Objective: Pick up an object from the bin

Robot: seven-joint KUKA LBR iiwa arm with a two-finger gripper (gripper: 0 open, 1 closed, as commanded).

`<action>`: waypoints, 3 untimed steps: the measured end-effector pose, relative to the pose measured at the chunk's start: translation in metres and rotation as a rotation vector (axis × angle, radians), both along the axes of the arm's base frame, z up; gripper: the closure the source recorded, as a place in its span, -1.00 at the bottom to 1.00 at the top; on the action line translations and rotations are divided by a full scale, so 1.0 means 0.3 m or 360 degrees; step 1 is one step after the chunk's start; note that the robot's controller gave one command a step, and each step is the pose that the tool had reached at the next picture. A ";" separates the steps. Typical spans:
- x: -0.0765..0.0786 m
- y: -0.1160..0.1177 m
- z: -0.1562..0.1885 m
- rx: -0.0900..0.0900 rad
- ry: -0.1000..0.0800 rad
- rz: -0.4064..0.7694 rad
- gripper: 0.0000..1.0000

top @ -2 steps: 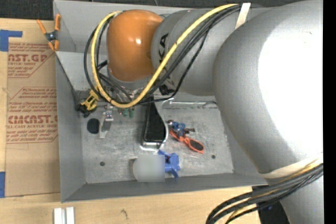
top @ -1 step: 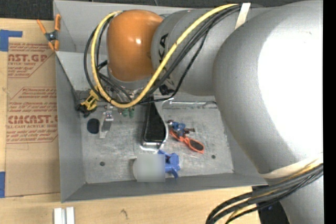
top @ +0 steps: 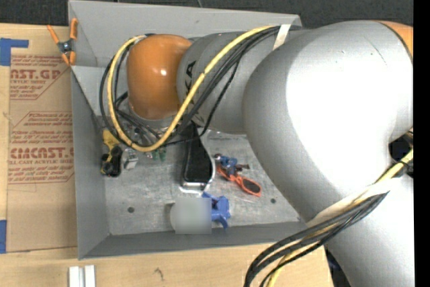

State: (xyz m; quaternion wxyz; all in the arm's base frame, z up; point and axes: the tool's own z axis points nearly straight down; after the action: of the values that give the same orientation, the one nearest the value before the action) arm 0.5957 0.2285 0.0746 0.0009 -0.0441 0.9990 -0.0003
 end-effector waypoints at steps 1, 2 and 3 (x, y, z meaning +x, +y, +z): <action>0.000 0.000 0.000 0.0000 0.0000 0.0000 1.00; -0.024 0.023 0.137 -0.0003 0.0011 0.0069 1.00; -0.011 0.029 0.210 0.0009 -0.0018 0.0084 1.00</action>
Offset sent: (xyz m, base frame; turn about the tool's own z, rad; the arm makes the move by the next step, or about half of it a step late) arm -0.0088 0.0147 0.0850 -0.0794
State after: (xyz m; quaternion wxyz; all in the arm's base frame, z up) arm 0.5925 0.2372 0.1375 0.0067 -0.0704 0.9975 0.0023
